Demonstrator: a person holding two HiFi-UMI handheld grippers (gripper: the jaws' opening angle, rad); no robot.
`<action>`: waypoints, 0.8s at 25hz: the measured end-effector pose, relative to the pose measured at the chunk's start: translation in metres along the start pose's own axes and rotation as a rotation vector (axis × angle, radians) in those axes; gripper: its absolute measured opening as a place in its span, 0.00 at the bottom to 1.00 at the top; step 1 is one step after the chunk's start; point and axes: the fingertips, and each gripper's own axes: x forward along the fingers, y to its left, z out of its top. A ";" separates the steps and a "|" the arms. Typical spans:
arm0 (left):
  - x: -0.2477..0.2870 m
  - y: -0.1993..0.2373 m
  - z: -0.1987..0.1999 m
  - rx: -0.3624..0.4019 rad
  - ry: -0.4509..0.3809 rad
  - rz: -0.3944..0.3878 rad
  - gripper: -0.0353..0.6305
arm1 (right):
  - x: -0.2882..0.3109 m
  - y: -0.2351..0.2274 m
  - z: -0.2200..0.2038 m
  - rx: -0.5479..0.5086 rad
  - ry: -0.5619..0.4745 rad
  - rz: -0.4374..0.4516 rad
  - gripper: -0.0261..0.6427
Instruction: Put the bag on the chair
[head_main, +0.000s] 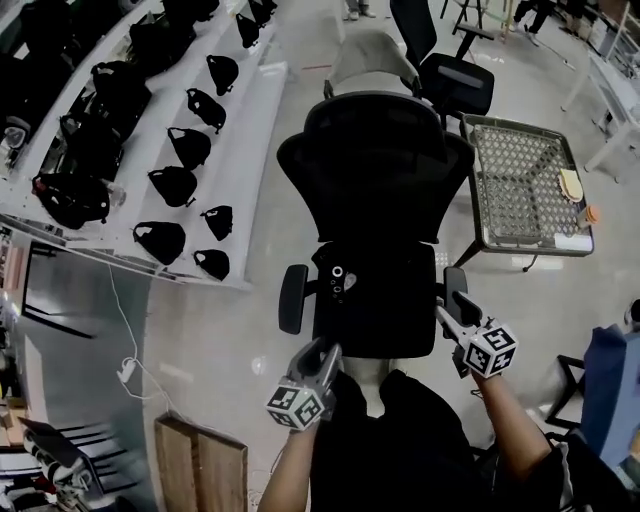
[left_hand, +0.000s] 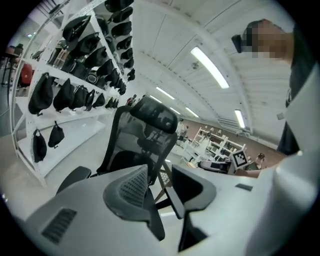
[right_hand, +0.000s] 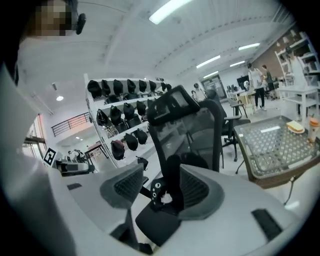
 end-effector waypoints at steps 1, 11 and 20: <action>-0.006 -0.002 0.011 0.014 -0.027 -0.010 0.27 | -0.003 0.014 0.010 -0.022 -0.024 0.005 0.36; -0.035 -0.026 0.110 0.125 -0.166 -0.079 0.08 | -0.057 0.095 0.058 -0.108 -0.087 -0.162 0.04; -0.068 -0.021 0.144 0.222 -0.193 -0.038 0.08 | -0.058 0.152 0.092 -0.127 -0.202 -0.239 0.04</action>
